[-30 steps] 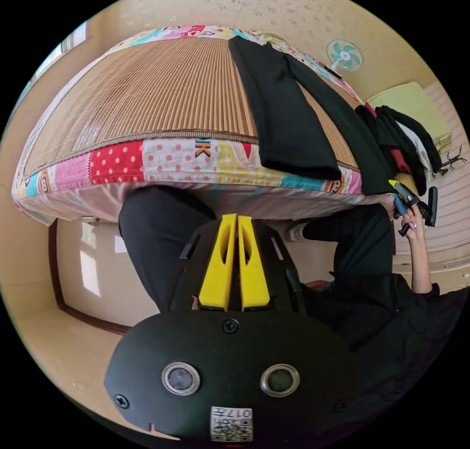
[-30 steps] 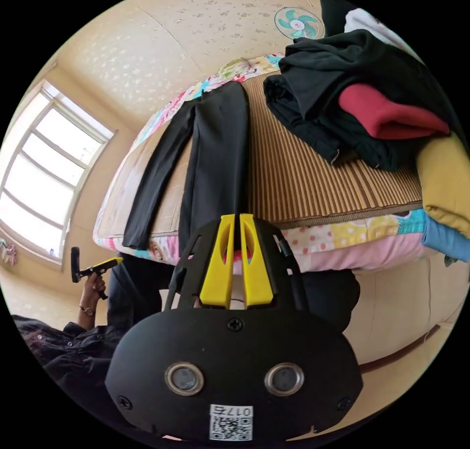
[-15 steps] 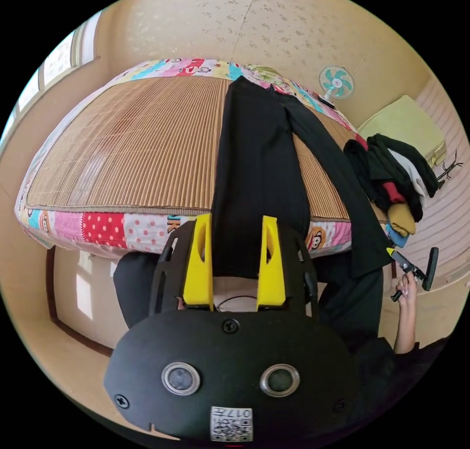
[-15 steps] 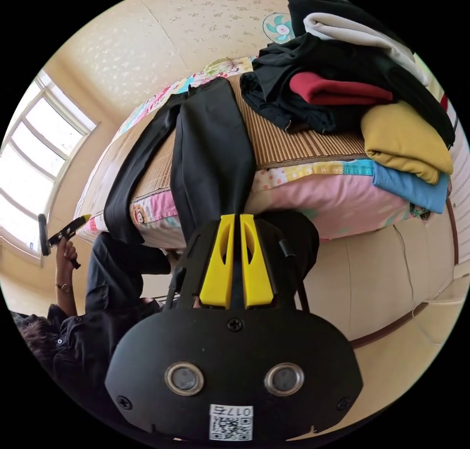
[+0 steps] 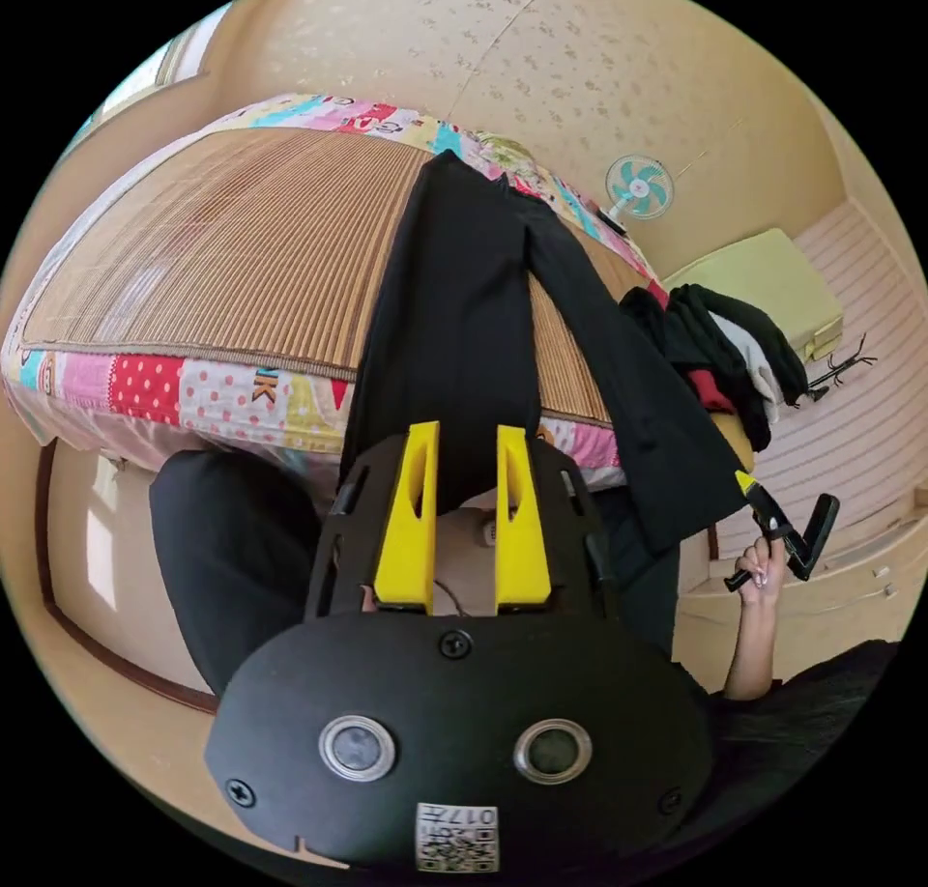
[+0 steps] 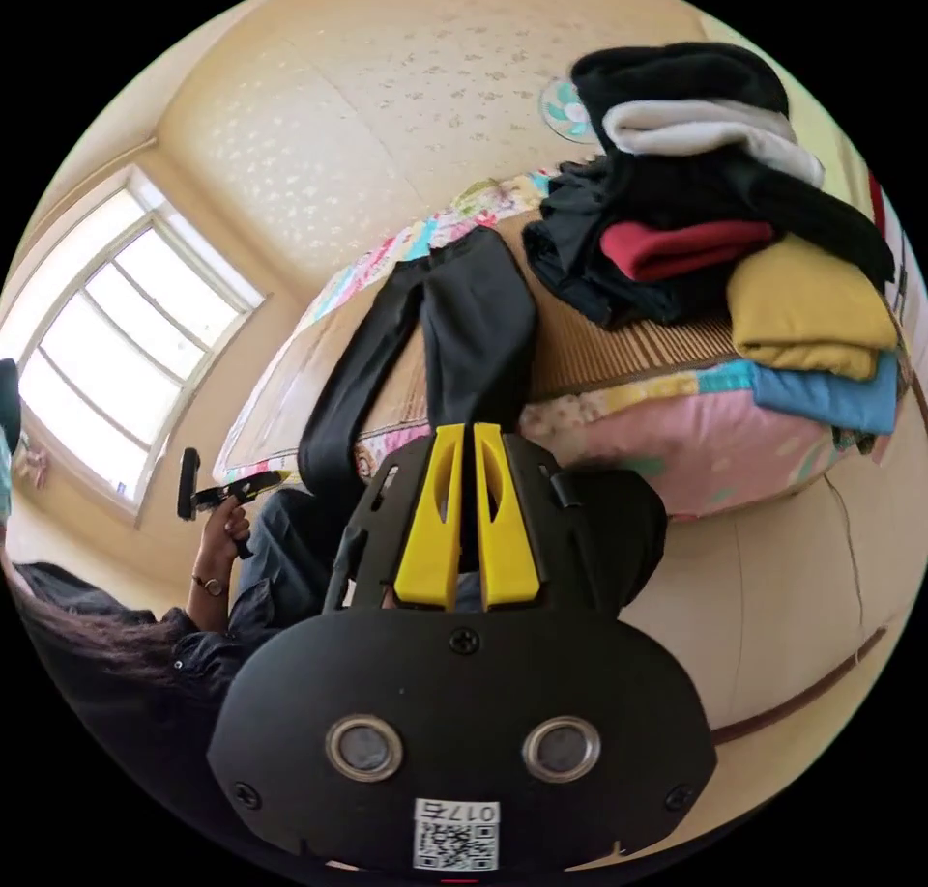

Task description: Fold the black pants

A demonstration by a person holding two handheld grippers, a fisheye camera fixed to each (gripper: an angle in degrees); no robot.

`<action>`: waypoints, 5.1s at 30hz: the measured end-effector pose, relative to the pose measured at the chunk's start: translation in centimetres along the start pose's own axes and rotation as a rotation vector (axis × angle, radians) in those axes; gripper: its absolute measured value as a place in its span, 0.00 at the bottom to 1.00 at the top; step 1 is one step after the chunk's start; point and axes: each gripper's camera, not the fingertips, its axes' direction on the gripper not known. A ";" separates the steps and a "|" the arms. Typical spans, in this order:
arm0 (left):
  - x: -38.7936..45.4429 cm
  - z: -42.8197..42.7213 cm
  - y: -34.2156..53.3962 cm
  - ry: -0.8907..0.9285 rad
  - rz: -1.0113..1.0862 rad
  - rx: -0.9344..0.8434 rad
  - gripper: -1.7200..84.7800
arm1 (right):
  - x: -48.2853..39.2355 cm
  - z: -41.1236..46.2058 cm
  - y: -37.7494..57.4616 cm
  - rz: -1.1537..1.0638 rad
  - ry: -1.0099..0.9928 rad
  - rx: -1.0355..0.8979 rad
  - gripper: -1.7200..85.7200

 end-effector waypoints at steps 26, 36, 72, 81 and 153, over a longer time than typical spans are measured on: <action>4.0 7.1 -4.3 0.350 0.364 -0.278 0.06 | -0.2 28.6 -30.8 -0.064 -0.066 -0.419 0.19; 2.4 6.3 -5.4 0.312 0.309 -0.289 0.05 | -1.0 39.5 -37.5 0.106 0.421 -0.128 0.06; -14.9 -7.8 -5.6 0.105 -0.079 -0.153 0.13 | -11.1 29.5 -10.0 -0.189 -0.205 -0.351 0.15; -10.9 -2.1 -7.4 0.192 -0.010 -0.070 0.07 | -9.6 29.4 -4.7 -0.005 -0.321 -0.190 0.16; 7.6 -35.0 -6.3 0.824 0.564 0.790 0.06 | -6.9 -16.3 -28.5 -0.522 -0.983 0.240 0.03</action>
